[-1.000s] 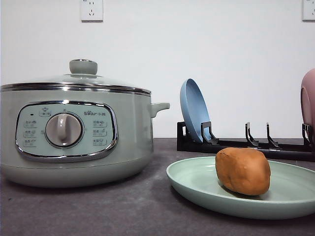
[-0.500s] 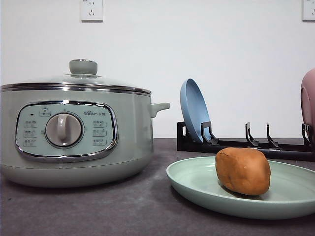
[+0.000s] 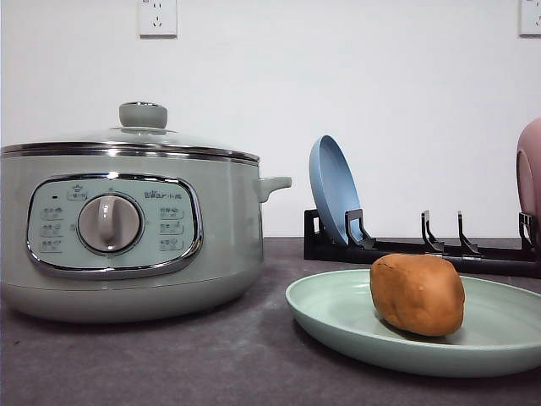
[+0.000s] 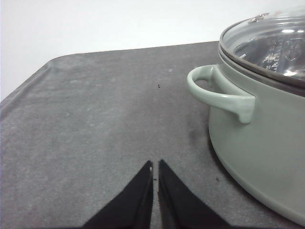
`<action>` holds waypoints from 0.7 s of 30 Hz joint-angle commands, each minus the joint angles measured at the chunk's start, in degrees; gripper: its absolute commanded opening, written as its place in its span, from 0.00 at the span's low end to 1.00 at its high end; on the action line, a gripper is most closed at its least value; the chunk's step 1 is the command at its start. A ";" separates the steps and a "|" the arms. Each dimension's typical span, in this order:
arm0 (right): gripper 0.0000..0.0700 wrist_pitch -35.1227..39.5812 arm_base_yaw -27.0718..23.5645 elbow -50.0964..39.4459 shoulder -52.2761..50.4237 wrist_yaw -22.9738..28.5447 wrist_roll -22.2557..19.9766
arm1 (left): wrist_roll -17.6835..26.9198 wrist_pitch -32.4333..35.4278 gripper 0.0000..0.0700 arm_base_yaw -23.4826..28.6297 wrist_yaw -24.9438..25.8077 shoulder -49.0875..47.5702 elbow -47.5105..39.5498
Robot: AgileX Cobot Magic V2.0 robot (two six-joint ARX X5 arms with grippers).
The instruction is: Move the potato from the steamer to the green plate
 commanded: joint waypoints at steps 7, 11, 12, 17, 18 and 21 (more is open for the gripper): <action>0.01 -0.07 0.02 -0.24 -0.13 -0.09 0.44 | -0.13 -0.79 0.03 0.11 -0.18 -0.11 -0.90; 0.01 -0.07 0.02 -0.24 -0.13 -0.09 0.42 | -0.13 -0.79 0.03 0.11 -0.17 -0.11 -0.90; 0.01 -0.07 0.02 -0.24 -0.13 -0.09 0.42 | -0.13 -0.79 0.03 0.11 -0.17 -0.11 -0.90; 0.01 -0.07 0.02 -0.24 -0.13 -0.09 0.42 | -0.13 -0.79 0.03 0.11 -0.18 -0.11 -0.90; 0.01 -0.07 0.02 -0.24 -0.13 -0.09 0.42 | -0.13 -0.79 0.03 0.11 -0.17 -0.11 -0.90; 0.01 -0.07 0.02 -0.24 -0.13 -0.09 0.42 | -0.13 -0.79 0.03 0.11 -0.17 -0.11 -0.90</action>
